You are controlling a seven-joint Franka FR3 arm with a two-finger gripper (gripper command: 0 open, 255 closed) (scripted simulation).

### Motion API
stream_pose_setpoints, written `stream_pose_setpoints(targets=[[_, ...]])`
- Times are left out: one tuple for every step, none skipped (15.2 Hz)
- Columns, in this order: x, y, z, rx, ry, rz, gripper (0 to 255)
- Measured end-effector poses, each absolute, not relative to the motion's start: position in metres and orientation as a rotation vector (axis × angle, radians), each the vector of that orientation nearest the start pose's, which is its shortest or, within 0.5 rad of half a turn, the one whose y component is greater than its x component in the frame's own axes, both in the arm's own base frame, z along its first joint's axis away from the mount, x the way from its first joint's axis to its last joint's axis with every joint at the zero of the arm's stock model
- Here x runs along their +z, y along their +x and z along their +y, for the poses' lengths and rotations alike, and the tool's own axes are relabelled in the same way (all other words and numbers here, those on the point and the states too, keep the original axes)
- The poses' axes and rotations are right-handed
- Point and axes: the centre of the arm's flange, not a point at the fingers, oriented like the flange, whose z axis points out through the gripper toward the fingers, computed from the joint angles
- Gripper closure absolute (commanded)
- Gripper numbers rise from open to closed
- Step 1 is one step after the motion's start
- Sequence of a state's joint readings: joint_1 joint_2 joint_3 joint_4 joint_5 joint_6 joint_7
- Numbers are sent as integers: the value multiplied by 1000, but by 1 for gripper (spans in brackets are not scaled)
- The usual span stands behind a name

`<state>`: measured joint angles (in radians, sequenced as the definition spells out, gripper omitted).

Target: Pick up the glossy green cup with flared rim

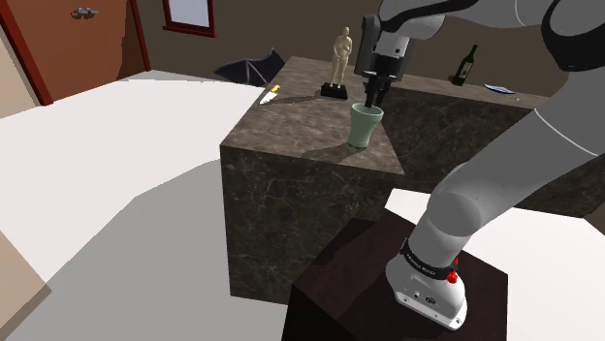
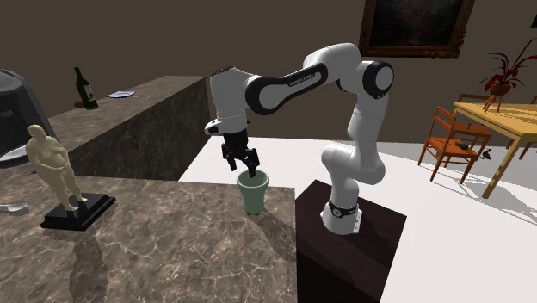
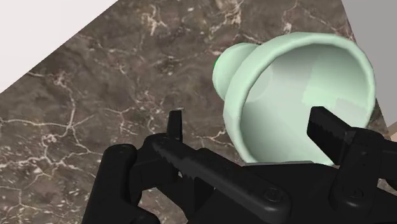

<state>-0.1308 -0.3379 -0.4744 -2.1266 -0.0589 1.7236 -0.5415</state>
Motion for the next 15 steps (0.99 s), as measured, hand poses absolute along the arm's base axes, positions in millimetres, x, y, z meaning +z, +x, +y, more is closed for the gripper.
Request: stream_pose_setpoints(targets=[[520, 361, -279, 50, -3009, 32, 0], [515, 361, -280, 50, -3009, 32, 0], [510, 361, -280, 50, -3009, 32, 0], [504, 361, -280, 50, -3009, 32, 0], [500, 361, -280, 50, -3009, 32, 0], [498, 361, -280, 50, -3009, 32, 255], [497, 361, -280, 50, -3009, 32, 255], [497, 361, -280, 50, -3009, 32, 255], [497, 361, -280, 49, -3010, 32, 255], [497, 361, -280, 48, -3010, 32, 255], [497, 361, -280, 48, -3009, 32, 255], [497, 361, -280, 48, -3009, 32, 255], [497, 361, -280, 48, -3009, 32, 255], [497, 361, -280, 48, -3009, 32, 255], [497, 361, -280, 48, -3009, 32, 255]])
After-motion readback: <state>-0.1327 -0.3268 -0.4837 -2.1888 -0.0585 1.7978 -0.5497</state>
